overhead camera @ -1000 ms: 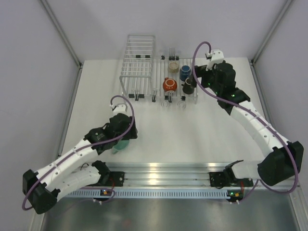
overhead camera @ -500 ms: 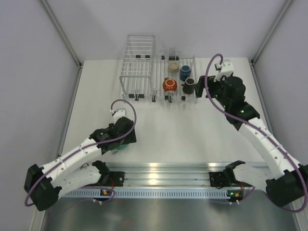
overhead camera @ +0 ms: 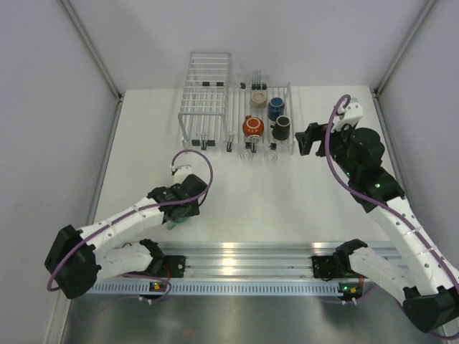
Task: Load the cups into the dish rack
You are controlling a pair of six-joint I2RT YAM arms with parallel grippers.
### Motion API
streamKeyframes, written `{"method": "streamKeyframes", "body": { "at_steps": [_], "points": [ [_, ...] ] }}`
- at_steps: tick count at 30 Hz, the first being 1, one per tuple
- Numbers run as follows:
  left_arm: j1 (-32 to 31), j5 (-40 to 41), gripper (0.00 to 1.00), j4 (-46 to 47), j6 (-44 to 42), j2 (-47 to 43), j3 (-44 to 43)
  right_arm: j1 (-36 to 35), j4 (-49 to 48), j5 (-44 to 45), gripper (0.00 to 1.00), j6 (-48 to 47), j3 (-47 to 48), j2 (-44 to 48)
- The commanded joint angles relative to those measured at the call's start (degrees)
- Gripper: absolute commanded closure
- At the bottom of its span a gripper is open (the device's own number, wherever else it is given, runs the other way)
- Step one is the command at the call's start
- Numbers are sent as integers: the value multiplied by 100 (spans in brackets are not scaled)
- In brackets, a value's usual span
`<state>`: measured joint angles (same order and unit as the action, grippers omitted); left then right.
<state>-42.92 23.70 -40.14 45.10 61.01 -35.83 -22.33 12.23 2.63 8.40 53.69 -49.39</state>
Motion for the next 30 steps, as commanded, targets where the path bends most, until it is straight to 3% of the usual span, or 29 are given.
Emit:
{"method": "streamKeyframes", "body": {
  "at_steps": [1,7,12,20,24,28,30],
  "points": [
    [-24,240,60,-47,95,313,-73,53,78,-201,1,-128,220,-106],
    [-24,328,77,-47,-54,903,-380,62,-142,-202,1,-76,18,70],
    [-24,135,100,6,-71,1079,-424,53,-106,-140,1,-304,36,-168],
    [-24,-419,100,59,-553,473,-1319,62,-475,-211,1,-251,-131,-545],
    [-24,-867,100,524,-1205,385,-2609,62,-993,-596,1,-155,-201,-870],
    [11,-1586,100,1445,-1601,560,-3558,71,-1661,-1578,1,-58,-17,-1195],
    [239,-2699,100,2043,-1619,736,-3868,97,-1942,-1853,1,-23,149,-1363]
  ]
}}
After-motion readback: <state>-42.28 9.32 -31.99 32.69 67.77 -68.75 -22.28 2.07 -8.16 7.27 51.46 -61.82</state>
